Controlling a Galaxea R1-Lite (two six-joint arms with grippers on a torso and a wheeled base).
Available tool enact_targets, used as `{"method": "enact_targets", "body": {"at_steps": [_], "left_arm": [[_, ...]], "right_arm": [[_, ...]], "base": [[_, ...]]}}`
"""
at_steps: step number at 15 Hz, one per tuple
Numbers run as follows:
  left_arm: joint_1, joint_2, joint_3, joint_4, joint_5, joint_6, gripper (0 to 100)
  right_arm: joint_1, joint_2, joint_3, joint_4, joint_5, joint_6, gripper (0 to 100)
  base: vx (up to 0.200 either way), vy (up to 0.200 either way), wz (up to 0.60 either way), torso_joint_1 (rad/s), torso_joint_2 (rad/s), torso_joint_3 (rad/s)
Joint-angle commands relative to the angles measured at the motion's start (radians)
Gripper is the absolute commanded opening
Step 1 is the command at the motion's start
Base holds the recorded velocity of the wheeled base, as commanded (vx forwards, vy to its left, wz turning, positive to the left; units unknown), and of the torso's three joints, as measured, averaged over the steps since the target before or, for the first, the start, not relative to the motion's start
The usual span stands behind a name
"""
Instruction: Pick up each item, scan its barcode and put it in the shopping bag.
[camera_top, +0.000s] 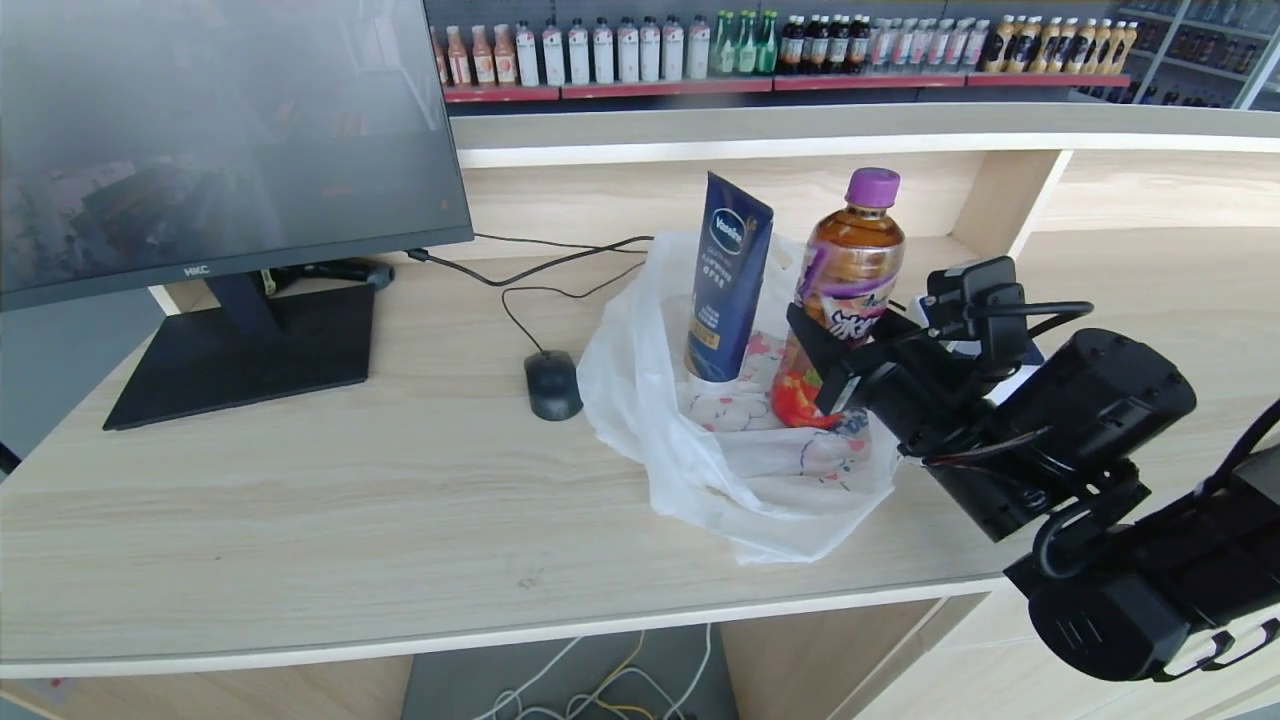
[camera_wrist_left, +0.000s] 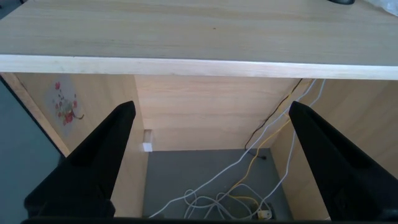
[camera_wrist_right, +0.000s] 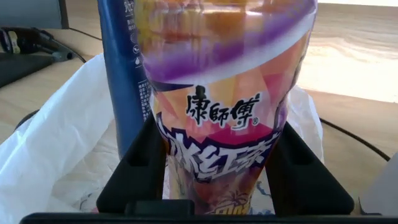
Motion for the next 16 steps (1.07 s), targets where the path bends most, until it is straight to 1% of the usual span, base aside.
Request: {"method": "enact_targets", "body": {"at_steps": [1,4,6,16], "left_arm": [[0.002,0.0,0.0,0.0,0.0,0.0,100],[0.0,0.0,0.0,0.0,0.0,0.0,100],[0.002,0.0,0.0,0.0,0.0,0.0,100],[0.0,0.0,0.0,0.001,0.0,0.0,100]], "right_arm": [[-0.009,0.016,0.004,0.004,0.0,0.004,0],[-0.015,0.018,0.021,0.004,0.0,0.004,0],[-0.014,0.018,0.066,0.004,0.0,0.004,0],[-0.012,0.021,0.079,0.004,0.001,0.016,0]], "base": [[0.0,0.0,0.0,0.0,0.0,0.0],[0.0,0.0,0.0,0.0,0.0,0.0],[0.0,0.0,0.0,0.0,0.0,0.0],[0.0,0.0,0.0,0.0,0.0,0.0]]}}
